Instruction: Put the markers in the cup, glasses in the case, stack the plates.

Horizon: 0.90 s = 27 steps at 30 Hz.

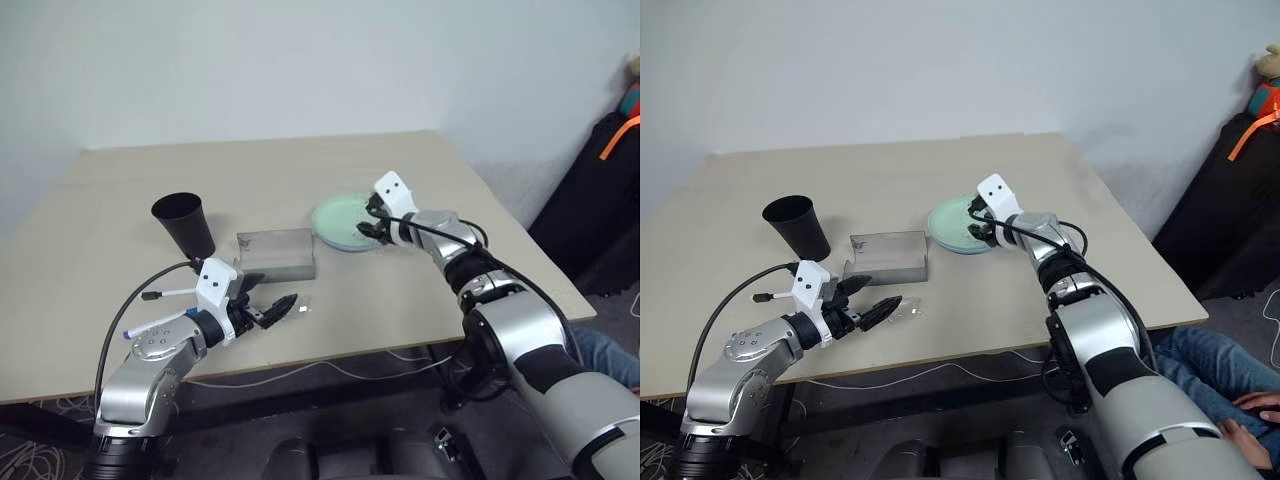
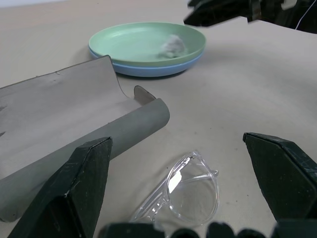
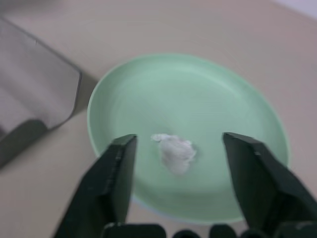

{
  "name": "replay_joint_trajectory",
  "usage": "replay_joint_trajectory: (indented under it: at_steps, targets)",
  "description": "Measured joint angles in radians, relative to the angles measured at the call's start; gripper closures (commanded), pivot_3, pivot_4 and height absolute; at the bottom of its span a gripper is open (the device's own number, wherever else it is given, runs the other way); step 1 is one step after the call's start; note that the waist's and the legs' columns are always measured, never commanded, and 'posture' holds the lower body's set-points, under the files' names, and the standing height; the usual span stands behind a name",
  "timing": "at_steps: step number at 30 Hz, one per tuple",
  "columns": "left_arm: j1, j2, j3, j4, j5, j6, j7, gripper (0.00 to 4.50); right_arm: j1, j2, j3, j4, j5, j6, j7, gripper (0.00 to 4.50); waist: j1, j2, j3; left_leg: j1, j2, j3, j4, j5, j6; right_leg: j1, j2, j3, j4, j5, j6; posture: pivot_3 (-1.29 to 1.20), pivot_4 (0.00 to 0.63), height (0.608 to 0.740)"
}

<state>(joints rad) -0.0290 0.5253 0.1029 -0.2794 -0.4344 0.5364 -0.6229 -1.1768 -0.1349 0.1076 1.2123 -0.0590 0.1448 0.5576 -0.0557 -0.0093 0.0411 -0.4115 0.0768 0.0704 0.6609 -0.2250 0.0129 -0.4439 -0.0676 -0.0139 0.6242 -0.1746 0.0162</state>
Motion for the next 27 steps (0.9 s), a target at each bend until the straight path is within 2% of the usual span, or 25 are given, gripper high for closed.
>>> replay_joint_trajectory:
  at_steps: [3, 8, 11, 16, 20, 27]
  targets:
    - [0.0, 0.013, 0.0, 0.0, 0.001, 0.001, -0.002, 0.0, 0.002, 0.0, -0.008, -0.001, 0.002, -0.003, 0.019, 1.21, 0.001, 0.0, 0.0, 0.0, 0.0, 0.0, 0.0, 0.0, 0.0, 0.0, 0.0, 0.0, 0.0, 0.0, 0.0, 0.0, 0.0, 0.74]
    - [-0.006, 0.116, -0.009, 0.04, 0.033, -0.009, -0.08, 0.0, 0.113, -0.022, 0.022, -0.149, 0.019, -0.009, 0.27, 1.21, 0.001, 0.0, 0.0, 0.0, 0.0, 0.0, 0.0, 0.0, 0.0, 0.0, 0.0, 0.0, 0.0, 0.0, 0.0, 0.0, 0.0, 0.74]
    - [-0.041, 0.18, -0.025, 0.105, 0.042, -0.027, -0.17, 0.0, 0.199, -0.04, 0.044, -0.243, 0.02, 0.006, 0.348, 1.21, 0.003, 0.001, 0.0, 0.0, 0.0, 0.0, 0.0, -0.001, -0.001, 0.0, 0.0, 0.0, 0.0, 0.0, 0.0, 0.0, 0.0, 0.74]
    - [-0.17, 0.288, -0.081, 0.252, 0.063, -0.08, -0.378, 0.0, 0.276, -0.047, 0.059, -0.407, 0.021, 0.064, 0.373, 1.21, 0.002, 0.001, 0.0, 0.0, 0.001, 0.0, -0.001, -0.001, -0.002, -0.001, 0.0, 0.0, 0.001, 0.0, 0.0, 0.0, 0.0, 0.74]
    - [-0.243, 0.305, -0.105, 0.324, 0.062, -0.083, -0.493, 0.0, 0.323, -0.044, 0.068, -0.51, 0.027, 0.117, 0.373, 1.21, 0.001, 0.001, 0.0, 0.0, 0.001, 0.001, -0.001, 0.0, -0.002, -0.001, 0.0, 0.0, 0.0, 0.0, 0.0, 0.0, 0.0, 0.74]
    - [-0.417, 0.325, -0.243, 0.517, 0.123, -0.107, -0.69, 0.0, 0.393, -0.027, 0.083, -0.647, 0.039, 0.185, 0.351, 1.21, 0.005, 0.0, 0.0, 0.0, 0.001, 0.001, 0.0, 0.0, -0.002, -0.001, 0.0, 0.0, 0.0, 0.0, 0.0, 0.0, 0.0, 0.74]
